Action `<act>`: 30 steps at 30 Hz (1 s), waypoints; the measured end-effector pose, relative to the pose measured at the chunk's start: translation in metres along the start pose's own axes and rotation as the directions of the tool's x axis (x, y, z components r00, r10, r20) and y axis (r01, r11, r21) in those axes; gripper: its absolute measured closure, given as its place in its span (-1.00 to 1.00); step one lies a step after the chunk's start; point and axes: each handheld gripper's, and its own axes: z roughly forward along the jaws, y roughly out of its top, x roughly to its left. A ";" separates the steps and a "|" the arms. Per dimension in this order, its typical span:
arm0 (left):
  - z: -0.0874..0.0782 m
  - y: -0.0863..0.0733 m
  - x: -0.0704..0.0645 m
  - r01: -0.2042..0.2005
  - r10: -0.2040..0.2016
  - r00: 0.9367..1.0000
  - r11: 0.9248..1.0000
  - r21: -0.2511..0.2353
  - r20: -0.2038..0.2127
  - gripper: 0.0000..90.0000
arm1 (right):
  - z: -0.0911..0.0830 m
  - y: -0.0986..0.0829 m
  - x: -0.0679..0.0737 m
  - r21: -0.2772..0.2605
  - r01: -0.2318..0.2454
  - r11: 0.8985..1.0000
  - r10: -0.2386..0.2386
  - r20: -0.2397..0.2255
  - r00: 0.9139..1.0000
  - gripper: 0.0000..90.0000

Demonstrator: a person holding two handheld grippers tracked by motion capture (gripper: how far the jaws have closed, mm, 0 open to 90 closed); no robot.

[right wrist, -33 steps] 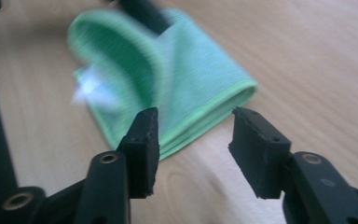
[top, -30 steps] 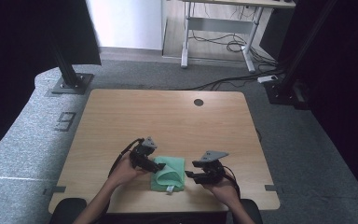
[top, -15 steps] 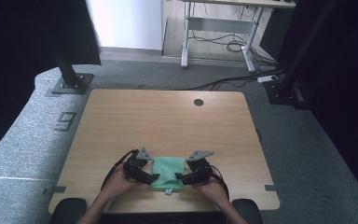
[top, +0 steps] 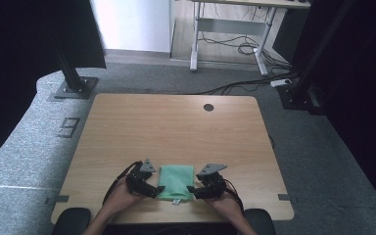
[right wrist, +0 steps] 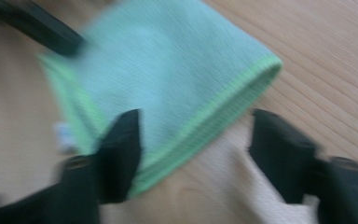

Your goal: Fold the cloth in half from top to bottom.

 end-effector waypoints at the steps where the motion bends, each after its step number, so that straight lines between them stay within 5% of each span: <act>1: 0.001 0.000 0.000 0.000 0.000 1.000 1.000 0.002 0.000 -0.69 | -0.003 0.001 0.003 -0.012 0.003 1.000 -0.003 -0.044 0.999 0.18; 6: -0.001 0.000 -0.003 0.000 0.000 1.000 1.000 -0.009 -0.010 -0.70 | 0.002 -0.002 0.015 0.031 0.062 0.998 -0.059 -0.094 0.994 0.36; 12: -0.002 -0.007 -0.002 0.023 -0.023 1.000 1.000 -0.007 -0.013 -0.71 | 0.005 -0.006 0.020 0.076 0.138 0.988 -0.134 -0.059 0.989 0.88; 17: 0.002 -0.007 -0.003 0.038 -0.038 0.999 0.999 -0.003 -0.024 -0.72 | -0.004 -0.001 0.027 0.059 0.161 0.985 -0.159 -0.032 0.987 0.90; 22: 0.003 -0.008 -0.004 0.047 -0.047 0.998 0.999 -0.006 -0.030 -0.73 | -0.010 -0.001 0.036 0.080 0.163 0.983 -0.158 -0.062 0.985 0.88; 27: 0.002 -0.007 -0.004 0.045 -0.045 0.999 0.999 -0.002 -0.021 -0.73 | 0.000 -0.013 0.034 0.114 0.131 0.985 -0.123 -0.080 0.989 0.79; 30: -0.004 0.001 -0.001 0.050 -0.051 0.999 0.998 -0.046 -0.012 -0.75 | 0.000 -0.013 0.030 0.107 0.113 0.988 -0.104 -0.089 0.991 0.69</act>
